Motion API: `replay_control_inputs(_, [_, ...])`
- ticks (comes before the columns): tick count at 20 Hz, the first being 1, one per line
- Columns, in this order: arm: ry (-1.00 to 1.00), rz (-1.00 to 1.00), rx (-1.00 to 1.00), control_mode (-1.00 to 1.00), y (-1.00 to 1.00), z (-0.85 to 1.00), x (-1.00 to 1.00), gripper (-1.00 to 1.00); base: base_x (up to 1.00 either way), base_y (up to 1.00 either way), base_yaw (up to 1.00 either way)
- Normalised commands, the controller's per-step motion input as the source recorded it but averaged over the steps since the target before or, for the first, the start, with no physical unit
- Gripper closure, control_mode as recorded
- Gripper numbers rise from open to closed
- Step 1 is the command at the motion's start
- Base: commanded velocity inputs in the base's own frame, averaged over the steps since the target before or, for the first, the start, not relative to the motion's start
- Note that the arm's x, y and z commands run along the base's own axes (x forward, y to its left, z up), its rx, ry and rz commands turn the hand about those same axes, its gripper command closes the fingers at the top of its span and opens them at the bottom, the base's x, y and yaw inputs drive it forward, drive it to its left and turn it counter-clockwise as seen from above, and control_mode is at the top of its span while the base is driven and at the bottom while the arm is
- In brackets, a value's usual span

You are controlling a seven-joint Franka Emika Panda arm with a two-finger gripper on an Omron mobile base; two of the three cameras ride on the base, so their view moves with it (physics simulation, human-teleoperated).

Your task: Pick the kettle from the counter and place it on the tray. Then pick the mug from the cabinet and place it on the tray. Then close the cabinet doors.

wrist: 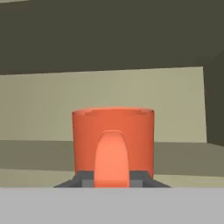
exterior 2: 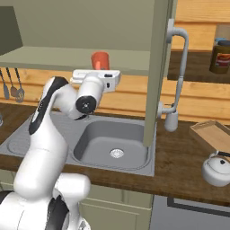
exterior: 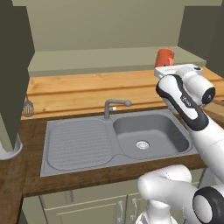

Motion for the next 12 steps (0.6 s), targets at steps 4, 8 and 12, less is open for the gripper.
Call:
replay_control_inputs(4, [0.00, 0.00, 0.00, -1.00, 0.00, 0.00, -0.86, 1.00, 0.00, 0.00, 0.00])
replay_control_inputs(8, [0.00, 0.00, 0.00, -1.00, 0.00, 0.00, -0.86, 1.00, 0.00, 0.00, 0.00])
replay_control_inputs(12, [0.00, 0.00, 0.00, -1.00, 0.02, 0.00, -0.73, 1.00, 0.00, 0.00, 0.00])
